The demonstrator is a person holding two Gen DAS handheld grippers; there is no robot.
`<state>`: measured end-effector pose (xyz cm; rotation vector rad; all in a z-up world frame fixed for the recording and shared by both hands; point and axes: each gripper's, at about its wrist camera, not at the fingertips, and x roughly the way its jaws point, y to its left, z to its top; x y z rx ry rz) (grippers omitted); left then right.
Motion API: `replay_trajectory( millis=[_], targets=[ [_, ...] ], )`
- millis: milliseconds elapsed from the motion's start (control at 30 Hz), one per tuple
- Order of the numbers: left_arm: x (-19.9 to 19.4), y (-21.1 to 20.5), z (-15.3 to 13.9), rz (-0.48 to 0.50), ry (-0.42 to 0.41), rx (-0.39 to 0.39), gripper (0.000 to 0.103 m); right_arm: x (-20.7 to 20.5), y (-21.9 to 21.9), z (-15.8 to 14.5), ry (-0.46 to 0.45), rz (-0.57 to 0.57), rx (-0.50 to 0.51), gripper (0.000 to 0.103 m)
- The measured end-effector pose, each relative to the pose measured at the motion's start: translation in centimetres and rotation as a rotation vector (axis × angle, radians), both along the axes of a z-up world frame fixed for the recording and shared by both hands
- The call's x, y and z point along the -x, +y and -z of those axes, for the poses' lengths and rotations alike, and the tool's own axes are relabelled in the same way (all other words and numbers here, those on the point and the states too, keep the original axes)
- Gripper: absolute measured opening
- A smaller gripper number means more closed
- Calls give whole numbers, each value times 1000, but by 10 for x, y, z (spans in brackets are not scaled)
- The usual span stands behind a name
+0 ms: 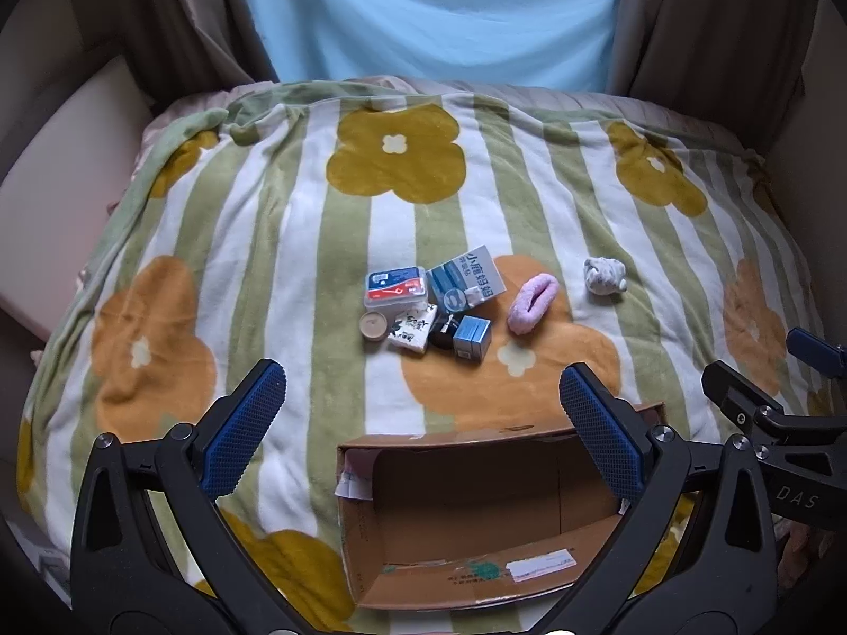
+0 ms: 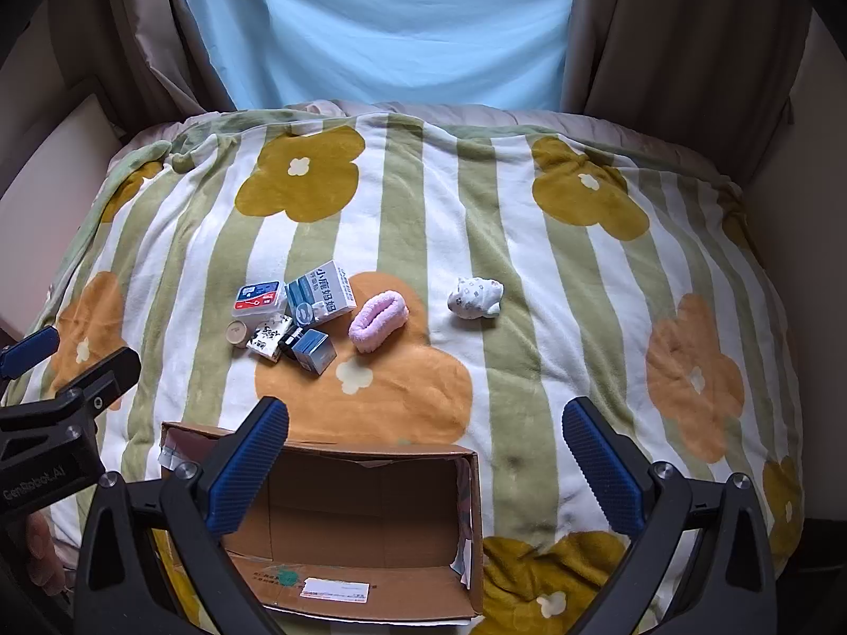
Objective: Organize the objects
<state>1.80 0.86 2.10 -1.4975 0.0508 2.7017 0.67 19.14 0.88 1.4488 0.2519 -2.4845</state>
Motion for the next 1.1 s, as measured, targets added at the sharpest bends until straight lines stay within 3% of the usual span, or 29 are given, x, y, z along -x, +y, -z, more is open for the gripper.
replay_trajectory(
  millis=[167,1100],
  targets=[
    [0,-1,3,-18,-7,31,103,3,2,-7,1,-2,-2,103],
    [5,-10,-1,-28,-2,-35,103,6,1,-9,14,-11,-1,103]
  ],
)
